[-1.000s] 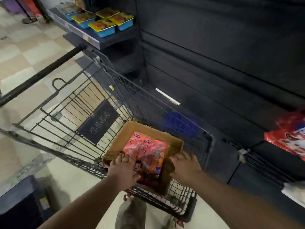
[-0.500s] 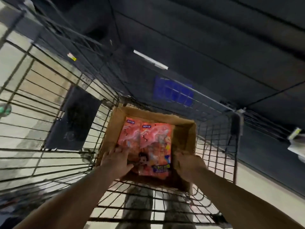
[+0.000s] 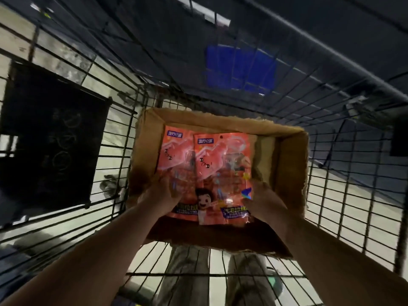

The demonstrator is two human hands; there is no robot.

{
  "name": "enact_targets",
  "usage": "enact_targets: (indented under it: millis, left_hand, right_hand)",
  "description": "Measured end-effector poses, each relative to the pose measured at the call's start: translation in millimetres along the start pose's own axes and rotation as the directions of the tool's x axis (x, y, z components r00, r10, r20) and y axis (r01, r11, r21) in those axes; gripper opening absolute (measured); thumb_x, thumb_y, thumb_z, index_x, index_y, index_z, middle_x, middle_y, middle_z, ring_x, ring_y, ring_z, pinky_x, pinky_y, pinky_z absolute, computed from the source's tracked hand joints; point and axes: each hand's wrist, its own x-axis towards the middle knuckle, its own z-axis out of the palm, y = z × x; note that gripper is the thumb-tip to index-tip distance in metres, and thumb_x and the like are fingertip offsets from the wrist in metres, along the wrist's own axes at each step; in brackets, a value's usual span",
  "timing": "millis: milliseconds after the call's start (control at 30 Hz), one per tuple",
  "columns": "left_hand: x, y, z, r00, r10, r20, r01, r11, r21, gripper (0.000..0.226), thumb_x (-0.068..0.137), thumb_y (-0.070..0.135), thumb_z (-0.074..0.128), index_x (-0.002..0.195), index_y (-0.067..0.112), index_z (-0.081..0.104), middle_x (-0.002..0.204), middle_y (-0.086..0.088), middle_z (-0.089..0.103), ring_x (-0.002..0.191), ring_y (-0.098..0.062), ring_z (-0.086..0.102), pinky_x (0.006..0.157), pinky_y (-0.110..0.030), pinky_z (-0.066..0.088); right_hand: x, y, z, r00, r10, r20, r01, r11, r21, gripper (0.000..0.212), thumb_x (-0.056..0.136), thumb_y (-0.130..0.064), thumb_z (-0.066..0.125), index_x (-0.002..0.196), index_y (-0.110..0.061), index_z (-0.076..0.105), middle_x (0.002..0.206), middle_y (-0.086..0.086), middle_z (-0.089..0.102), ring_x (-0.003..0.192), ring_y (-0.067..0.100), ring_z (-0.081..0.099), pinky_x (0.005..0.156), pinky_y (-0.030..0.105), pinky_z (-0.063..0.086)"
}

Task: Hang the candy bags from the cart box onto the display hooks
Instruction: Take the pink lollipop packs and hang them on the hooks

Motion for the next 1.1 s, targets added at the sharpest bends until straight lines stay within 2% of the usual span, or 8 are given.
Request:
enact_targets:
  millis: [167,333,500,633,733,867,1000,1100]
  left_hand:
    - [21,9,8,0.993,-0.116,-0.028,0.102,0.948,-0.301,0.084,0.087,0.031,0.067,0.153,0.017,0.016,0.155,-0.016,0.022,0.141,-0.035,0.027,0.113,-0.047,0.031]
    - [36,13,15,0.982,-0.187,0.003,0.172,0.899,-0.402,0.085,0.087,0.036,0.065,0.153,0.025,0.014,0.158,-0.009,0.021,0.142,-0.035,0.027,0.113,-0.051,0.032]
    - [44,19,14,0.967,-0.255,0.004,0.230,0.865,-0.445,0.078,0.084,0.034,0.068,0.149,0.024,0.027,0.147,-0.015,0.037,0.132,-0.037,0.041,0.105,-0.053,0.041]
    - [44,16,16,0.952,-0.287,0.108,0.297,0.775,-0.559,0.064,0.079,0.018,0.075,0.135,0.010,0.046,0.133,-0.017,0.052,0.116,-0.035,0.056,0.096,-0.051,0.050]
    - [42,17,21,0.950,-0.278,0.145,0.309,0.749,-0.587,0.060,0.080,0.007,0.074,0.132,0.007,0.043,0.127,-0.017,0.054,0.111,-0.033,0.058,0.087,-0.044,0.053]
    - [39,14,26,0.962,-0.235,0.140,0.267,0.706,-0.656,0.058,0.079,0.004,0.074,0.128,0.011,0.042,0.118,-0.012,0.057,0.087,-0.020,0.058,0.056,-0.025,0.044]
    - [31,8,25,0.957,-0.202,0.206,0.288,0.701,-0.653,0.036,0.076,0.012,0.079,0.104,0.014,0.057,0.099,-0.004,0.066,0.075,-0.016,0.062,0.053,-0.027,0.044]
    - [14,7,24,0.964,-0.153,0.218,0.262,0.697,-0.668,0.013,0.080,0.015,0.075,0.085,0.020,0.065,0.079,0.000,0.067,0.069,-0.013,0.062,0.052,-0.025,0.045]
  right_hand:
    - [26,-1,18,0.994,0.108,-0.015,-0.099,0.953,0.286,0.061,0.090,-0.025,0.061,0.143,-0.016,0.030,0.130,0.014,0.050,0.105,0.031,0.057,0.084,0.037,0.051]
    - [44,4,27,0.971,0.204,-0.128,-0.127,0.885,0.449,0.064,0.084,-0.037,0.067,0.140,-0.022,0.038,0.125,0.011,0.057,0.103,0.031,0.059,0.083,0.033,0.049]
    - [44,23,29,0.970,0.227,-0.091,-0.151,0.847,0.509,0.025,0.089,-0.034,0.064,0.108,-0.019,0.061,0.086,-0.001,0.065,0.065,0.010,0.056,0.051,0.021,0.039]
    - [35,41,25,0.955,0.265,-0.136,-0.145,0.812,0.565,0.018,0.088,-0.038,0.063,0.086,-0.021,0.058,0.081,0.002,0.064,0.067,0.016,0.057,0.062,0.029,0.044]
    - [30,39,24,0.961,0.245,-0.127,-0.107,0.756,0.646,0.021,0.085,-0.034,0.069,0.094,-0.017,0.060,0.087,0.004,0.066,0.079,0.022,0.062,0.075,0.035,0.051]
    - [26,32,28,0.970,0.208,-0.129,-0.080,0.767,0.636,0.027,0.084,-0.030,0.071,0.098,-0.019,0.051,0.081,-0.008,0.059,0.070,0.007,0.056,0.056,0.021,0.042]
    - [16,31,30,0.975,0.172,-0.139,-0.044,0.768,0.639,0.026,0.087,-0.028,0.067,0.101,-0.021,0.046,0.080,-0.008,0.058,0.065,0.005,0.056,0.039,0.008,0.037]
    - [2,27,27,0.982,0.136,-0.134,-0.010,0.737,0.676,0.023,0.090,-0.023,0.064,0.106,-0.021,0.046,0.085,-0.006,0.060,0.070,0.007,0.059,0.048,0.014,0.043]
